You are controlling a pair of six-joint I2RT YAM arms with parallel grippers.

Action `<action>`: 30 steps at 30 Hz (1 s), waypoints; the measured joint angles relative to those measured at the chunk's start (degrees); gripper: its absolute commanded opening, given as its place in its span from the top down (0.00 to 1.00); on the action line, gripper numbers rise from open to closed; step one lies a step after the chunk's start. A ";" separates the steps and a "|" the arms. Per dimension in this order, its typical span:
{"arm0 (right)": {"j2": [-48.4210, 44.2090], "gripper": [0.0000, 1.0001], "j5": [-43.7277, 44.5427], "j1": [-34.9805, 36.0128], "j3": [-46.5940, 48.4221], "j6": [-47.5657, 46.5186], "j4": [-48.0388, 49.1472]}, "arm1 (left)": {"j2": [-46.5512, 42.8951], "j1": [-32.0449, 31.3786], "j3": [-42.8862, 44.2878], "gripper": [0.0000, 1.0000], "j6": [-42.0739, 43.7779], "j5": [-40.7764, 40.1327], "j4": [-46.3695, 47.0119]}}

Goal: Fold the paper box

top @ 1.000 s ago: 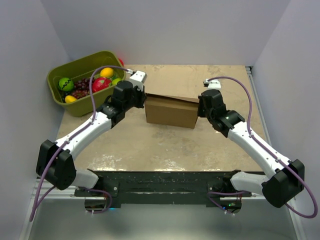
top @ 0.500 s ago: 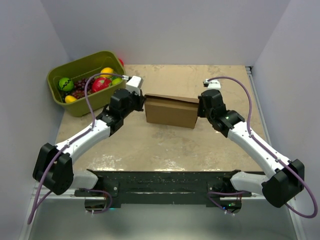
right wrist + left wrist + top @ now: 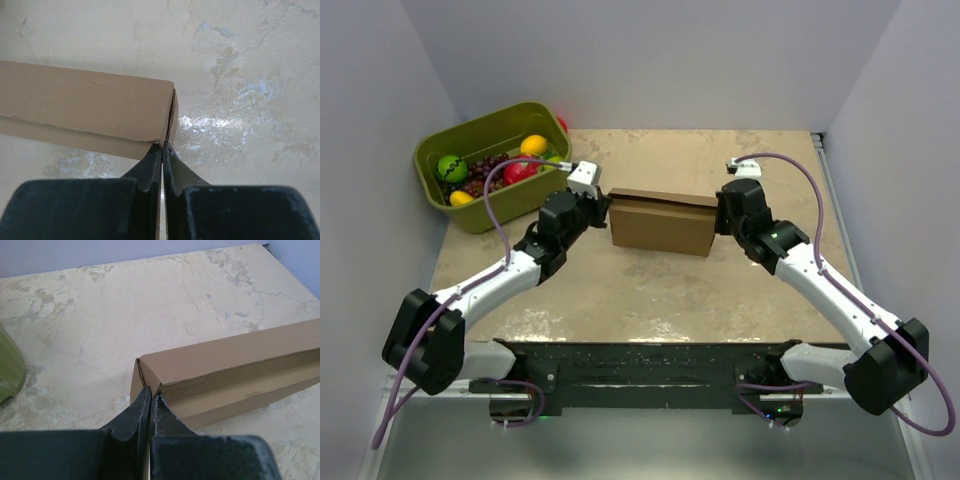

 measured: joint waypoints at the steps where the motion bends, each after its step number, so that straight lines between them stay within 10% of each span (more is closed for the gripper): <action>1: 0.00 0.72 -0.04 0.00 0.00 0.13 -0.02 | 0.07 -0.07 0.02 1.00 -0.07 -0.22 0.02; 7: -0.20 0.46 -1.49 0.07 1.49 0.31 -4.44 | 1.20 -0.26 2.67 1.00 -0.83 -1.44 -3.15; 21: -1.77 0.23 -5.95 -1.20 10.88 0.55 -11.85 | 1.31 -0.26 4.39 0.99 -1.14 -1.73 -6.71; 30: 1.38 0.22 -5.05 -1.55 11.28 0.63 -8.37 | 1.29 -0.13 5.99 0.58 -0.94 -1.70 -10.82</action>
